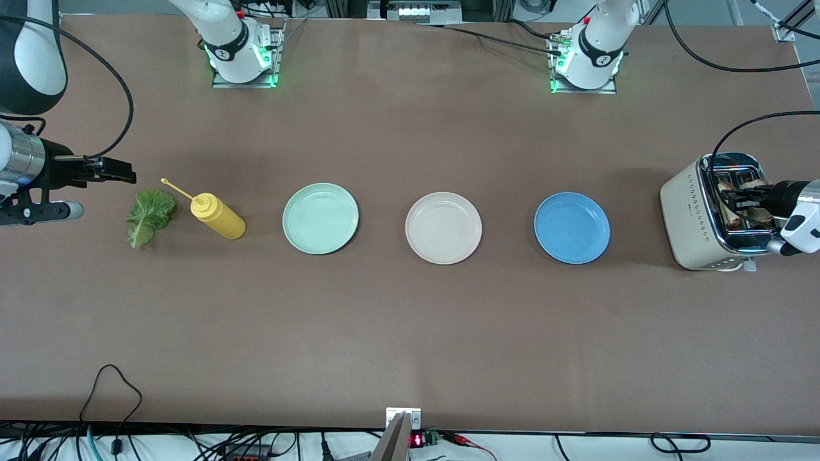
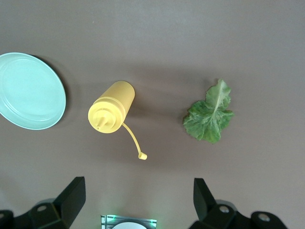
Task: Make sandwich in beige plate with both arms
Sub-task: 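Grasp the toast slice with the left gripper and lift it out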
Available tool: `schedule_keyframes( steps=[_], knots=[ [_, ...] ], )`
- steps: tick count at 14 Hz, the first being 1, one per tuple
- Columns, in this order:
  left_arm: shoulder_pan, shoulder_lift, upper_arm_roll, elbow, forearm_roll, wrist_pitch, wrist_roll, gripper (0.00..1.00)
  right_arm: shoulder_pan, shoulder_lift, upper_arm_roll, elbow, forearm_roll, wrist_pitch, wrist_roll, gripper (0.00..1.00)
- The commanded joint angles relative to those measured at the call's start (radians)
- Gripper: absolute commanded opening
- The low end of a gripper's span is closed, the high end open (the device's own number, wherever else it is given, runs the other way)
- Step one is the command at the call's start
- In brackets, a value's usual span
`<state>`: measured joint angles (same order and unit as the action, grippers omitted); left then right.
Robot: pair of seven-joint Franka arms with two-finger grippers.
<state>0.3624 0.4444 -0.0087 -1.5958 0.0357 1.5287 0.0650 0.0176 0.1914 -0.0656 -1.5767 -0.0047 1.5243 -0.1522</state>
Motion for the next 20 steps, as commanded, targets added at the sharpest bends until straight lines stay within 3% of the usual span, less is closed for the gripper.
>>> schedule_keyframes(
  steps=[1,7,12,17,20],
  knots=[
    [0.000,-0.010,-0.007,0.016,0.020,-0.001,-0.001,0.02,-0.011,-0.003,0.009,0.001,0.015,-0.012,-0.007,1.00],
    [-0.017,-0.015,-0.022,0.236,0.021,-0.172,0.006,0.01,-0.011,-0.003,0.009,0.001,0.022,-0.012,-0.007,1.00],
    [-0.088,-0.061,-0.027,0.341,0.041,-0.363,0.001,0.01,-0.011,-0.003,0.009,0.000,0.026,-0.012,-0.007,1.00],
    [-0.285,-0.098,-0.027,0.343,0.027,-0.487,-0.005,0.01,-0.034,0.011,0.007,0.000,0.044,-0.021,-0.097,1.00],
    [-0.485,-0.086,-0.046,0.338,0.007,-0.499,-0.011,0.01,-0.068,0.025,0.007,0.000,0.115,-0.023,-0.142,1.00]
  ],
)
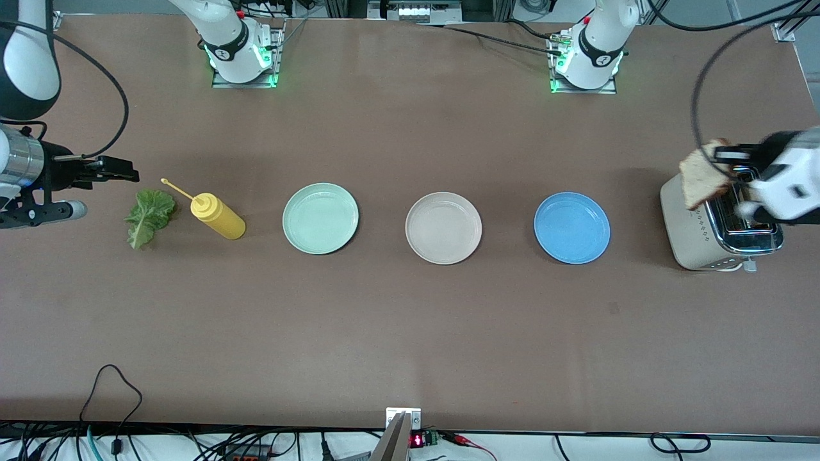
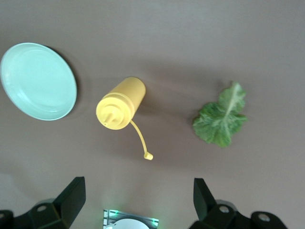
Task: Make sandwich in beige plate with both arms
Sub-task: 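Carry the toast with the left gripper and lower it onto the beige plate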
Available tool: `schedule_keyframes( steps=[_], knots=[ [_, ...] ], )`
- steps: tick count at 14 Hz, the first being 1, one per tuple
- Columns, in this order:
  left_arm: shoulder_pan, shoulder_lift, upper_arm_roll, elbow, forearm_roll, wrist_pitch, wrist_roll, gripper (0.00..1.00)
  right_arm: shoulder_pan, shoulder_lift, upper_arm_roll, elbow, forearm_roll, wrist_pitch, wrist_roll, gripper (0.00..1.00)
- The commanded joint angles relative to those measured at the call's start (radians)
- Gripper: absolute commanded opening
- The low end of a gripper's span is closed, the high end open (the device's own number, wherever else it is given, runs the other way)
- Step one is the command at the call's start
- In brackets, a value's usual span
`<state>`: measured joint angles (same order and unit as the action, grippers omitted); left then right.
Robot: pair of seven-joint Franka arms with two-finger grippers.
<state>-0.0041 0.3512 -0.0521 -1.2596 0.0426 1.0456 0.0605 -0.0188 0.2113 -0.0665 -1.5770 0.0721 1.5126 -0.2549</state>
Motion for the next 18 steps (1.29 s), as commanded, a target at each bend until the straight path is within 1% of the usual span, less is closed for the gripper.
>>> schedule_keyframes(
  steps=[1,2,4,6,7,9,11,14,16,18],
  knots=[
    [-0.178,0.018,-0.003,-0.003,-0.050,-0.012,-0.028,0.01,-0.033,0.005,0.008,0.000,0.038,-0.011,-0.053,1.00],
    [-0.215,0.035,-0.003,-0.001,-0.116,0.000,-0.072,0.01,-0.033,0.006,0.008,0.000,0.038,-0.011,-0.066,1.00],
    [-0.269,0.057,-0.003,-0.015,-0.240,0.109,-0.178,0.00,-0.033,0.006,0.008,0.000,0.040,-0.011,-0.067,1.00],
    [-0.330,0.098,-0.003,-0.029,-0.295,0.183,-0.218,0.00,-0.033,0.006,0.008,0.000,0.040,-0.011,-0.067,1.00],
    [-0.380,0.139,-0.003,-0.055,-0.378,0.273,-0.281,0.00,-0.033,0.006,0.008,0.000,0.040,-0.012,-0.069,1.00],
    [-0.457,0.175,-0.003,-0.102,-0.388,0.413,-0.332,0.00,-0.035,0.008,0.008,0.000,0.040,-0.012,-0.090,1.00],
    [-0.499,0.215,-0.003,-0.145,-0.394,0.520,-0.356,0.00,-0.035,0.011,0.008,0.002,0.040,-0.011,-0.093,1.00],
    [-0.531,0.279,-0.003,-0.152,-0.424,0.611,-0.406,0.00,-0.041,0.011,0.008,0.002,0.038,-0.011,-0.095,1.00],
    [-0.539,0.295,-0.003,-0.152,-0.432,0.658,-0.404,0.00,-0.043,0.013,0.008,0.002,0.040,-0.011,-0.095,1.00],
    [-0.528,0.310,-0.003,-0.149,-0.489,0.703,-0.380,0.00,-0.043,0.013,0.008,0.002,0.040,-0.011,-0.096,1.00]
  ],
)
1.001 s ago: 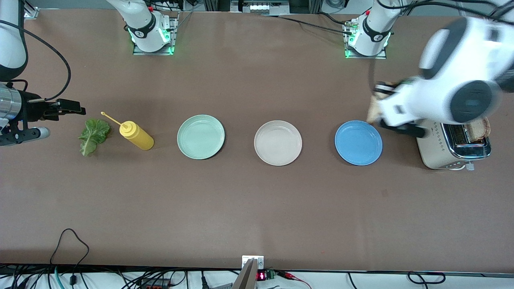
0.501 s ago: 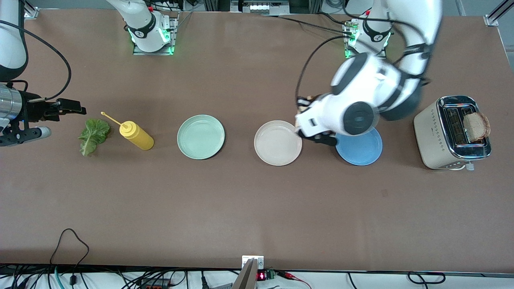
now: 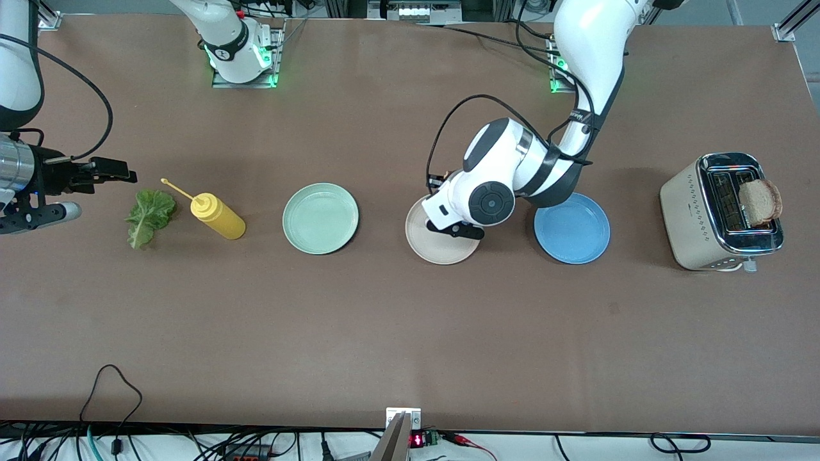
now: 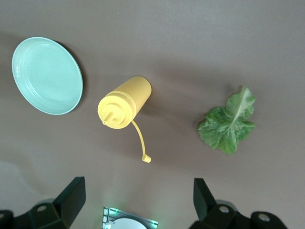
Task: Make sandwich in beige plate with both arms
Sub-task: 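Carry the toast with the left gripper and lower it onto the beige plate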
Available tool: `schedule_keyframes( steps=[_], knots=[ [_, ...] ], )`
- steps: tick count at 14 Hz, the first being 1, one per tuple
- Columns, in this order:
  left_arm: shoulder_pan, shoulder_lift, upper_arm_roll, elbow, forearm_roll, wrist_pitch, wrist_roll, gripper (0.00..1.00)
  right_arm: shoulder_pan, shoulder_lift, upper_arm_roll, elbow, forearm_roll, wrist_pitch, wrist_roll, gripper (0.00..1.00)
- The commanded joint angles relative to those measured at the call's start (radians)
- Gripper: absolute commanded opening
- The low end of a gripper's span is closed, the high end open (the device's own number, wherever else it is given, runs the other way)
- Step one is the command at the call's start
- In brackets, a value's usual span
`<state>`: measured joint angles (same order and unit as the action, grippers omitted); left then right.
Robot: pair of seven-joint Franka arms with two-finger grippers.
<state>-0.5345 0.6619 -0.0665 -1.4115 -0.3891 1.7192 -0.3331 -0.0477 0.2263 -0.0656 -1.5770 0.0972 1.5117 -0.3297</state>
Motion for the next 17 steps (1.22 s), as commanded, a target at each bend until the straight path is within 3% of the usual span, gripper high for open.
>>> schedule_keyframes(
  steps=[1,8,10,17],
  knots=[
    [0.004,0.005,0.011,0.002,-0.085,0.054,0.028,0.00,-0.014,-0.002,0.007,0.002,0.015,-0.010,-0.022,1.00],
    [0.008,0.044,0.011,0.009,-0.142,0.140,0.043,0.00,-0.021,0.005,0.007,-0.001,0.022,-0.015,-0.139,1.00],
    [0.005,0.054,0.011,0.008,-0.145,0.157,0.055,0.00,-0.063,0.007,0.006,-0.003,0.096,-0.047,-0.199,1.00],
    [0.007,0.073,0.011,0.003,-0.143,0.160,0.060,0.00,-0.147,0.005,0.007,-0.034,0.191,-0.111,-0.353,1.00]
  ],
)
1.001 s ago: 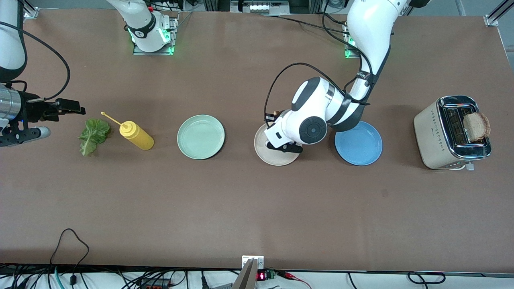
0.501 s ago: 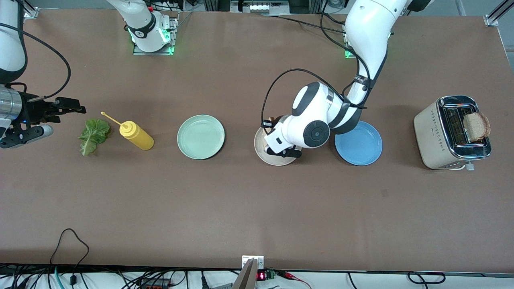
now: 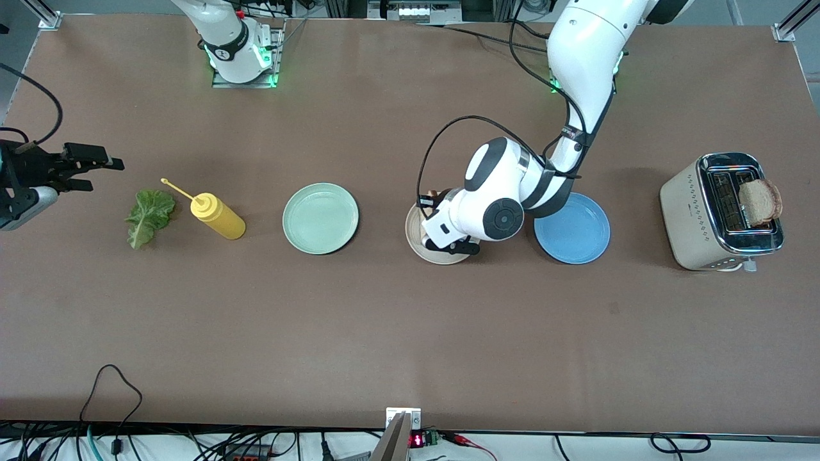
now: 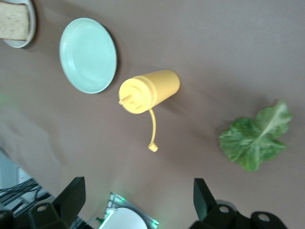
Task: Make sandwich in beige plate with both arms
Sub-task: 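Carry the toast with the left gripper and lower it onto the beige plate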
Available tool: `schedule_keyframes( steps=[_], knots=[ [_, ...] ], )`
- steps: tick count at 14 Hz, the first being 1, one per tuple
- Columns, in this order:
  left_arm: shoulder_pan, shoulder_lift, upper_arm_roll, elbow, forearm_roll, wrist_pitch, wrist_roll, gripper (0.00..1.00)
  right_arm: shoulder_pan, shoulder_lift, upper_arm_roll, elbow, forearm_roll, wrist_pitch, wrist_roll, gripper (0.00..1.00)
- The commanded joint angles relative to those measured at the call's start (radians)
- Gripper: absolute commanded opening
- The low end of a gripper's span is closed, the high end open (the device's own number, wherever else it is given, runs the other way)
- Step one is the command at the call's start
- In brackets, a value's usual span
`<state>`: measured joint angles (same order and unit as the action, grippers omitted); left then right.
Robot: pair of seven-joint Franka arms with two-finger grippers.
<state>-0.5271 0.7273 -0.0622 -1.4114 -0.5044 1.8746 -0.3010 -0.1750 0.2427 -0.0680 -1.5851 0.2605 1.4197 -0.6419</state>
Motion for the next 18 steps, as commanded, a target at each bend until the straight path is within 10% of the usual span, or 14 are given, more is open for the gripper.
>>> schedule_keyframes(
  steps=[1,18],
  knots=[
    [0.001,0.012,0.007,0.002,-0.029,0.003,0.026,0.01,-0.020,-0.014,0.011,-0.029,0.028,-0.019,-0.051,1.00],
    [0.075,0.037,0.007,-0.026,-0.029,-0.006,0.028,0.05,-0.096,-0.122,0.013,-0.285,0.166,0.085,-0.899,1.00]
  ],
)
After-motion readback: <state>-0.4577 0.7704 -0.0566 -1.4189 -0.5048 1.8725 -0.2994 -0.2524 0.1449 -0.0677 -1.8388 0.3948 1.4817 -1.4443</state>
